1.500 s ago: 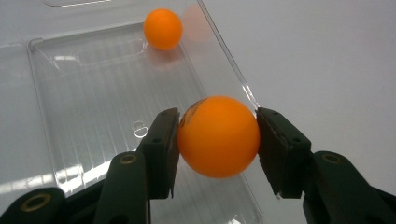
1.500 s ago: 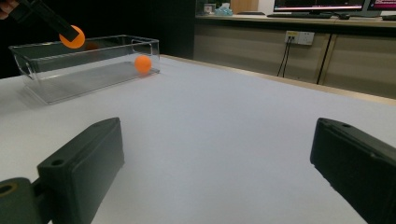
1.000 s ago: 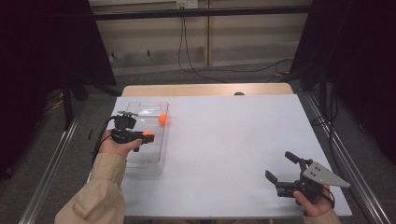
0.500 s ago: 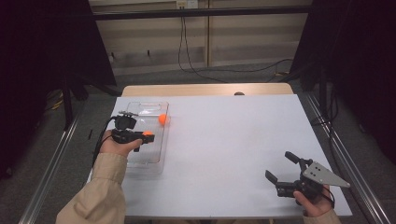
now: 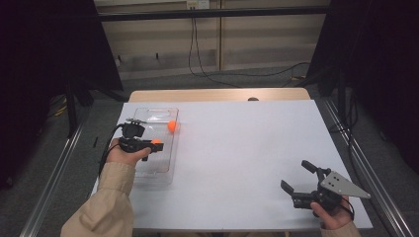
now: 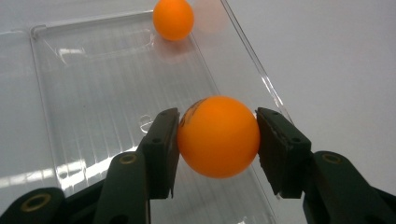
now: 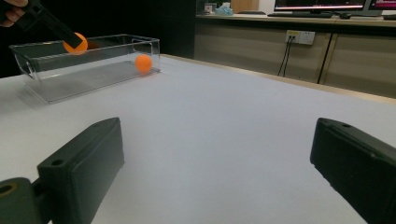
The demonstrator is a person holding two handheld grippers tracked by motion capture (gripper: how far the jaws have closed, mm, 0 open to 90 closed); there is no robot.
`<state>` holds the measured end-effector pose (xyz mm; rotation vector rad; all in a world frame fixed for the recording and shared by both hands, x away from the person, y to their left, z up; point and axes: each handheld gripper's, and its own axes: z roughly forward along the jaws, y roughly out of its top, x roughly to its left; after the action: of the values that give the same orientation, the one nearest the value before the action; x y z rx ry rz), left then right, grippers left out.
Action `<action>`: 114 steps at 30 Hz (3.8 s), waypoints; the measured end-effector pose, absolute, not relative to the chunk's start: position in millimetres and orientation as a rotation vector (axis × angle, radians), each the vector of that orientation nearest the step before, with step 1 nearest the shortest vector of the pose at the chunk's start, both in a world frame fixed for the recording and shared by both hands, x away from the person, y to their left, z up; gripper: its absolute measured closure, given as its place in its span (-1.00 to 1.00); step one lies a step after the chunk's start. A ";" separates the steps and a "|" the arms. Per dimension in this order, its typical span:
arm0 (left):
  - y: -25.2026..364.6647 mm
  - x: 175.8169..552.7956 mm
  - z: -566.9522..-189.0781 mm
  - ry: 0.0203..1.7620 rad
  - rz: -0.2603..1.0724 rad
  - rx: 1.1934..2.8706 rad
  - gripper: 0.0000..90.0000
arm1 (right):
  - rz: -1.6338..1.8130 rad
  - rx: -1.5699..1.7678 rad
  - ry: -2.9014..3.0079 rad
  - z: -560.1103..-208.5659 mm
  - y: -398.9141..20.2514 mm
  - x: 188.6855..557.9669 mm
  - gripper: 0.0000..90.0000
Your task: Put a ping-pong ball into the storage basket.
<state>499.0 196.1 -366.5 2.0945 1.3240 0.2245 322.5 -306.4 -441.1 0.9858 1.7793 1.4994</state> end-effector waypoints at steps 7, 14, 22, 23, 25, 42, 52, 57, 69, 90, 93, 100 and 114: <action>195.8 500.0 -368.3 1.324 0.227 2.100 0.13 | 1.502 0.984 1.781 -441.2 -306.3 322.6 -0.95; 195.1 500.5 -372.1 1.338 0.228 2.087 0.13 | 1.501 0.986 1.781 -441.1 -306.4 322.3 -0.95; 195.3 500.7 -374.5 1.344 0.232 2.084 0.13 | 1.501 0.985 1.780 -441.0 -306.4 322.4 -0.95; 195.6 500.9 -374.9 1.341 0.235 2.085 0.13 | 1.501 0.986 1.780 -441.0 -306.3 322.3 -0.95; 197.4 501.5 -375.7 1.337 0.240 2.099 0.13 | 1.503 0.982 1.781 -441.1 -306.3 322.4 -0.95; 198.0 503.2 -382.3 1.355 0.252 2.086 0.13 | 1.501 0.983 1.780 -441.0 -306.7 322.4 -0.95; 198.7 504.5 -382.5 1.362 0.246 2.090 0.13 | 1.500 0.981 1.780 -440.8 -306.5 322.2 -0.95; 198.9 505.6 -383.1 1.365 0.254 2.084 0.13 | 1.503 0.985 1.785 -440.7 -307.0 322.0 -0.95; 199.3 508.0 -386.0 1.371 0.246 2.088 0.13 | 1.505 0.994 1.778 -441.1 -307.0 321.8 -0.95; 203.7 508.7 -389.7 1.403 0.277 2.075 0.02 | 1.506 0.988 1.779 -440.9 -306.9 321.9 -0.95; 204.4 508.0 -388.4 1.402 0.273 2.068 -0.04 | 1.501 0.983 1.785 -440.8 -307.1 322.1 -0.95; 205.9 504.3 -384.4 1.390 0.294 2.058 -0.16 | 1.503 0.972 1.786 -440.8 -306.8 323.0 -0.95; 207.2 496.7 -381.5 1.370 0.318 2.006 -0.46 | 1.508 0.990 1.780 -441.1 -305.8 322.6 -0.95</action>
<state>496.7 207.2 -381.5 2.0064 1.3699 0.3176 322.6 -305.8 -441.1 0.9903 1.7802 1.5076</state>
